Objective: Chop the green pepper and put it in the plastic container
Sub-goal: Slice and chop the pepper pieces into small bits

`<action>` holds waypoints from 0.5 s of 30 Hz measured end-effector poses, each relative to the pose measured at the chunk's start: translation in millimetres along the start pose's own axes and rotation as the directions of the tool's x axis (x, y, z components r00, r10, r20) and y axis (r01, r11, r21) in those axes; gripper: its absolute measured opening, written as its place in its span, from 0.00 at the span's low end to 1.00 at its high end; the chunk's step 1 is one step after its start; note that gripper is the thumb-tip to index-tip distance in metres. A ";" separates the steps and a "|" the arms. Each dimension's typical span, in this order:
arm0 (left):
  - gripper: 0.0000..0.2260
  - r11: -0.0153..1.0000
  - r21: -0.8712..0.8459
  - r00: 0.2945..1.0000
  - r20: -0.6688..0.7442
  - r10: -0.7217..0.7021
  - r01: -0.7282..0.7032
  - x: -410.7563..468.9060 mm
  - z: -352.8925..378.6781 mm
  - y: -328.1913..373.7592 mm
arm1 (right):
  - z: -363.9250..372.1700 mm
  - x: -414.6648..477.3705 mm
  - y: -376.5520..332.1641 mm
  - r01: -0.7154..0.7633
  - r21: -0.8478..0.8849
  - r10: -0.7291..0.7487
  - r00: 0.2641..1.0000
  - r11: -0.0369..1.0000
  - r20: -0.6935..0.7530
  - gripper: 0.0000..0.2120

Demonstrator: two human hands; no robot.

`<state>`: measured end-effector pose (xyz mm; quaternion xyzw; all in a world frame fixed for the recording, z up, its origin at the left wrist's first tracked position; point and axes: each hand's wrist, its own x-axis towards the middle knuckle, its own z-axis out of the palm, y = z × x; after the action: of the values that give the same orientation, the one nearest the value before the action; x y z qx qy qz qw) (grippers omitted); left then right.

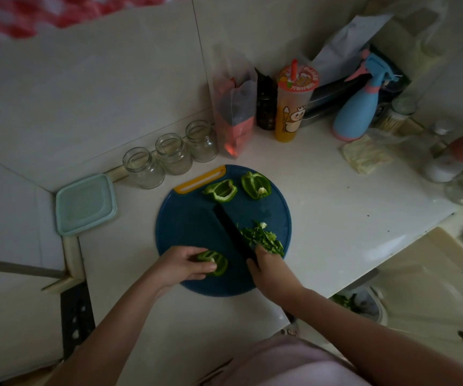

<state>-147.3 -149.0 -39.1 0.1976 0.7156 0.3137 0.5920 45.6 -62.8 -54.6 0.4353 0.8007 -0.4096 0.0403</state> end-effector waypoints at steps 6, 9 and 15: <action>0.13 1.000 -0.017 0.999 -0.037 0.021 -0.022 0.2 7.4 2.1 | 13.2 -16.6 -0.8 0.124 -0.263 -0.111 0.992 0.957 0.066 0.13; 0.11 0.999 -0.015 0.998 -0.054 0.028 -0.028 -0.5 9.0 2.3 | 16.0 -18.1 -0.3 0.157 -0.344 -0.139 0.987 0.926 0.078 0.10; 0.14 0.999 -0.033 0.997 -0.069 0.027 -0.030 -0.9 9.0 0.0 | 22.3 -20.6 1.5 0.185 -0.407 -0.159 0.982 0.895 0.099 0.09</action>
<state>-138.4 -147.7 -39.4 0.1868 0.7272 0.3407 0.5659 52.9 -91.5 -61.7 0.3312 0.9029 -0.2461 0.1205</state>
